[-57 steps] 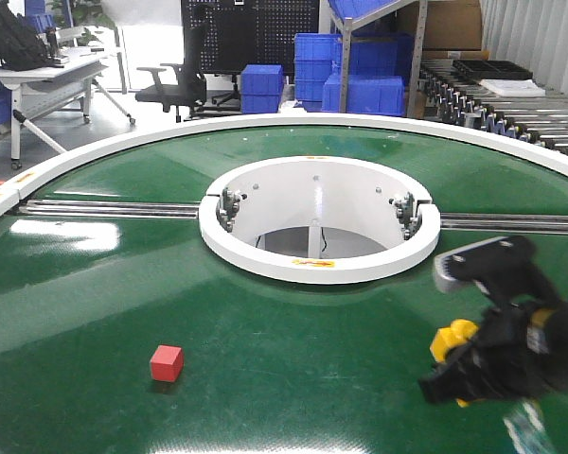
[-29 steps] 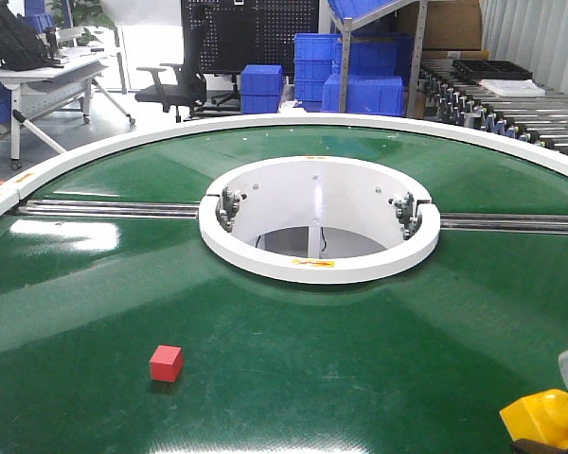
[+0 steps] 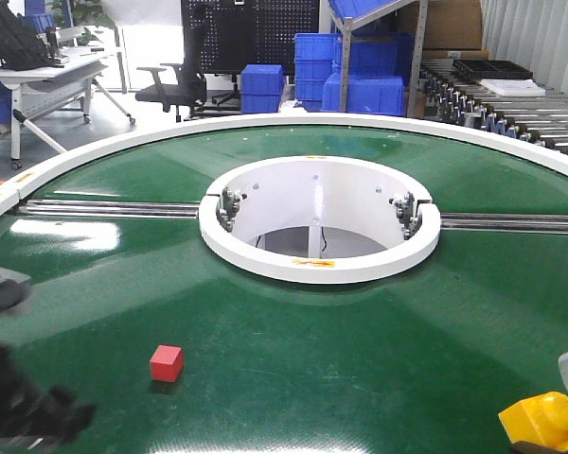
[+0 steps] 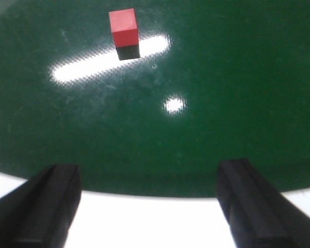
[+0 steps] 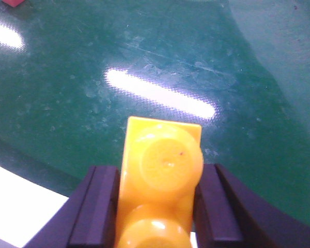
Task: Pick red and yellow blocks into blue bin
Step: 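Lower the left gripper onto the red cube and grasp it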
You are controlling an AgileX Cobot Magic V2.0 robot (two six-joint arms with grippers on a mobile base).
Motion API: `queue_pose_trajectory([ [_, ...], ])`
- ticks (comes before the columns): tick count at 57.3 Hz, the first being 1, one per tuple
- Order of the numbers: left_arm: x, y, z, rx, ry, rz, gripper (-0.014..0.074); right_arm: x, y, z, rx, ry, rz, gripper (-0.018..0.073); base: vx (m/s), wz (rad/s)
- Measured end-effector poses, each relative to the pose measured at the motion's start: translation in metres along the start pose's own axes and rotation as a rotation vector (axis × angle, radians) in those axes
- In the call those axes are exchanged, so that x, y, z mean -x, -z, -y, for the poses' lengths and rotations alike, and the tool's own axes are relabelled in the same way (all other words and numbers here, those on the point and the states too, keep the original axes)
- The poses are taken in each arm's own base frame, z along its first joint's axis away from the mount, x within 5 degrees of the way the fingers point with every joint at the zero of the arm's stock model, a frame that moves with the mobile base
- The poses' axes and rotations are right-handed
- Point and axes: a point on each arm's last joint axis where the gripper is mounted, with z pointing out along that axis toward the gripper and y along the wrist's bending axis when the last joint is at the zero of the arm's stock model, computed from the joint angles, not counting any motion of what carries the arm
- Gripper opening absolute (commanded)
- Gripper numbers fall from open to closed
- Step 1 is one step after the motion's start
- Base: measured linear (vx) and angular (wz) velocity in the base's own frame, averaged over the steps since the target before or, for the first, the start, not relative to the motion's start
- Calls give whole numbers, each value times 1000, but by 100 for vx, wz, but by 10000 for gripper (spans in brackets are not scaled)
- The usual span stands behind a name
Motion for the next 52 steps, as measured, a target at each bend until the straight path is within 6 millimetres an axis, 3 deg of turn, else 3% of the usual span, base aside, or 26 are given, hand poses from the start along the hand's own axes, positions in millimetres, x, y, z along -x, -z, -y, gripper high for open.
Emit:
queue_pose_trajectory([
  [9, 36, -53, -4, -4, 2, -68, 664, 0, 0, 0, 1, -1, -1, 231, 0, 0],
  [20, 72, -134, -8, -9, 23, -172, 660, 0, 0, 0, 1, -1, -1, 231, 0, 0],
  [38, 91, -251, -18, 36, 48, -372, 640, 0, 0, 0, 1, -1, -1, 231, 0, 0],
  [44, 102, -270, -21, 47, 69, -392, 609, 0, 0, 0, 1, -1, -1, 231, 0, 0],
  [52, 109, -270, -21, 50, 72, -351, 573, 0, 0, 0, 1, -1, -1, 231, 0, 0],
])
